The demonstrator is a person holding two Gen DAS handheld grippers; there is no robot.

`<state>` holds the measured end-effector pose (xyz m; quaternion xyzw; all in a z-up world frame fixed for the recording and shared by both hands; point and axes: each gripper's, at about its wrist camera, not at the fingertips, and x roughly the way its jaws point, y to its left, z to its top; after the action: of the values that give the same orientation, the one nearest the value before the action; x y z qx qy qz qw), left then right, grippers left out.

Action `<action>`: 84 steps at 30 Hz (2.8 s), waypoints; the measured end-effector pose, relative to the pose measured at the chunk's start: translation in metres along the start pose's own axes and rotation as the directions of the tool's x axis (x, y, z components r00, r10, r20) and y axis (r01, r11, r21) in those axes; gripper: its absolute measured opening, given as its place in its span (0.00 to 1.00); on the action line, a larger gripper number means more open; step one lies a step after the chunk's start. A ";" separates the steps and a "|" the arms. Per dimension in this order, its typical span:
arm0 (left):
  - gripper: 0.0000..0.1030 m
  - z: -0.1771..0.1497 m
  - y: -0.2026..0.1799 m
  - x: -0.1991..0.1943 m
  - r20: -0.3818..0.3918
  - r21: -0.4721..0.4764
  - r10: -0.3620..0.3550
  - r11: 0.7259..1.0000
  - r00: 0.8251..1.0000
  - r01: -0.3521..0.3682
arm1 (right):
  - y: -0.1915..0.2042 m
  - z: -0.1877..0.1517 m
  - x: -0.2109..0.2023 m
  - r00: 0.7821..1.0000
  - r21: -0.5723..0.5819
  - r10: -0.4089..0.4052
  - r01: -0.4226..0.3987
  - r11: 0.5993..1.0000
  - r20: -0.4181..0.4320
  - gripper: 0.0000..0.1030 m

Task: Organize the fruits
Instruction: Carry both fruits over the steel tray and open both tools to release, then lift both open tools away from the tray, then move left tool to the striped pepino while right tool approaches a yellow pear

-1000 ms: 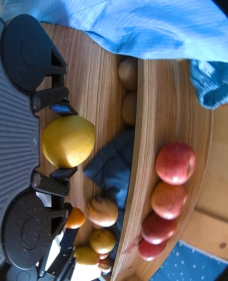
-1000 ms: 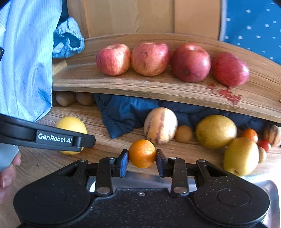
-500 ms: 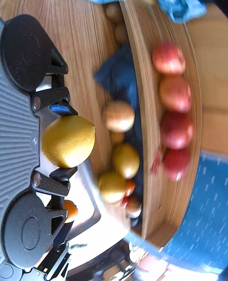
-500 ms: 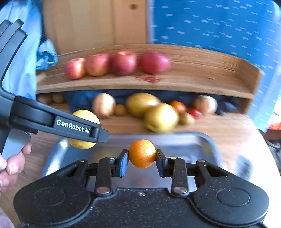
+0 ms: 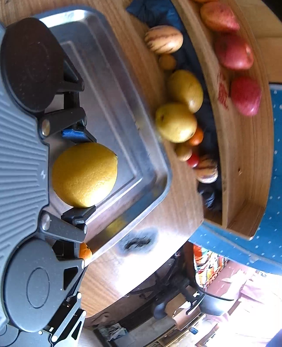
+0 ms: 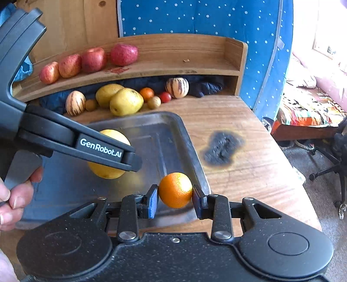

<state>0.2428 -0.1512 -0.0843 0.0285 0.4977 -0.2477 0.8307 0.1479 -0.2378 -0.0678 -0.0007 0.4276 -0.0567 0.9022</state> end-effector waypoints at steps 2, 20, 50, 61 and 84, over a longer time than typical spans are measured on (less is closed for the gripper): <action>0.61 -0.002 -0.004 0.001 -0.005 -0.002 0.005 1.000 1.000 -0.005 | -0.001 -0.001 0.002 1.000 -0.002 0.010 -0.010 1.000 -0.004 0.34; 0.80 -0.022 -0.002 -0.024 0.040 -0.113 0.095 0.990 0.995 -0.090 | -0.003 -0.009 -0.016 0.992 -0.098 0.124 -0.121 0.988 0.024 0.62; 0.99 -0.102 0.054 -0.112 -0.156 -0.373 0.328 0.854 0.932 -0.363 | 0.033 -0.019 -0.042 0.917 -0.151 0.399 -0.397 0.905 -0.017 0.99; 0.99 -0.068 0.091 -0.110 -0.137 -0.373 0.308 0.864 0.941 -0.337 | 0.049 0.013 -0.025 0.929 -0.125 0.369 -0.363 0.923 0.023 0.99; 0.99 0.056 0.189 -0.035 -0.032 -0.334 0.195 0.922 0.980 -0.195 | 0.095 0.088 0.060 0.989 -0.076 0.147 -0.145 0.986 0.020 0.99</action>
<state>0.3587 0.0116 -0.0641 -0.0643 0.5265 -0.0755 0.8444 0.2634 -0.1536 -0.0626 -0.0037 0.4168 0.0256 0.9086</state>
